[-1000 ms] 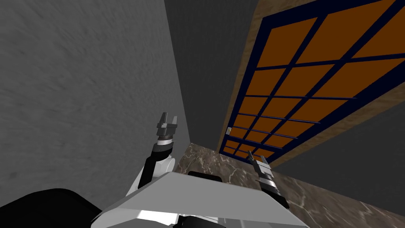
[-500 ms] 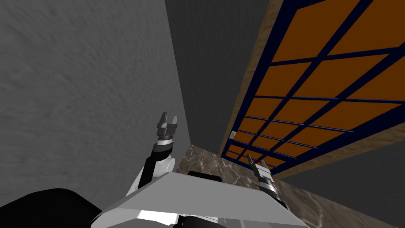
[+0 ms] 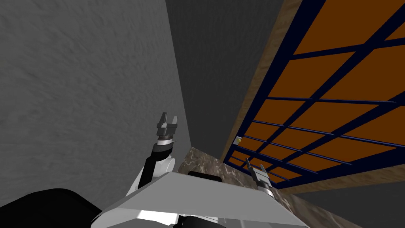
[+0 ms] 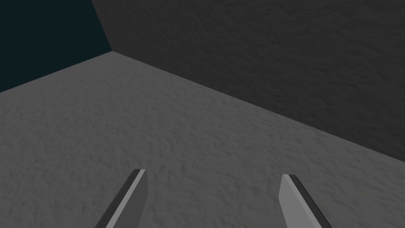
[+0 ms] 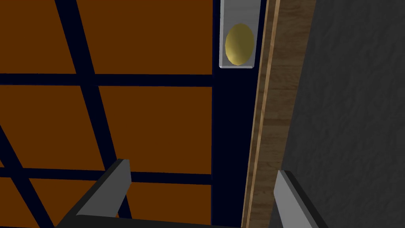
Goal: Pull the door open
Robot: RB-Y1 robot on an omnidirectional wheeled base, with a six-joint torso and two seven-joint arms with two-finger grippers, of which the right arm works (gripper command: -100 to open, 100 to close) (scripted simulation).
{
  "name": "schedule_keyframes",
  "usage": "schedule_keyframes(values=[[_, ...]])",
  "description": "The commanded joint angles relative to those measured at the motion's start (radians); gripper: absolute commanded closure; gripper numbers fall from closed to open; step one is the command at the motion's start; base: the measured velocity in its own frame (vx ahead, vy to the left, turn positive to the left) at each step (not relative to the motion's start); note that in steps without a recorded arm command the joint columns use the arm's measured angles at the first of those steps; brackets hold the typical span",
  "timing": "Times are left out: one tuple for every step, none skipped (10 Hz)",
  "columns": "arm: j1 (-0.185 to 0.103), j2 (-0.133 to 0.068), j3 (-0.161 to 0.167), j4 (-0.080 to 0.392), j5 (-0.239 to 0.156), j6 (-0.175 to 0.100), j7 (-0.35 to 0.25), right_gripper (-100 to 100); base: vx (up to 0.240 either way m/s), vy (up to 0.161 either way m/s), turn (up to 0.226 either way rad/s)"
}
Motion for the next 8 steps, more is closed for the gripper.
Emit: schedule_keyframes(values=[[-0.003,0.012,-0.017,0.034,0.015,-0.010,0.032,-100,0.177,0.000,0.074],[-0.006,0.023,-0.028,0.057,0.026,-0.015,0.053,-100,0.188,0.000,0.089],[-0.008,0.031,-0.035,0.072,0.033,-0.019,0.067,-100,0.159,-0.014,0.070],[-0.011,0.042,-0.044,0.092,0.042,-0.023,0.086,-100,0.151,-0.033,0.058],[-0.013,0.051,-0.051,0.105,0.048,-0.026,0.098,-100,0.126,-0.021,0.060],[-0.007,0.048,-0.044,0.088,0.045,-0.022,0.089,-100,0.050,-0.006,0.011],[-0.010,0.021,-0.047,0.093,0.044,-0.021,0.093,-100,0.063,-0.011,0.015],[-0.013,0.004,-0.049,0.096,0.043,-0.020,0.094,-100,0.123,-0.035,0.032]])
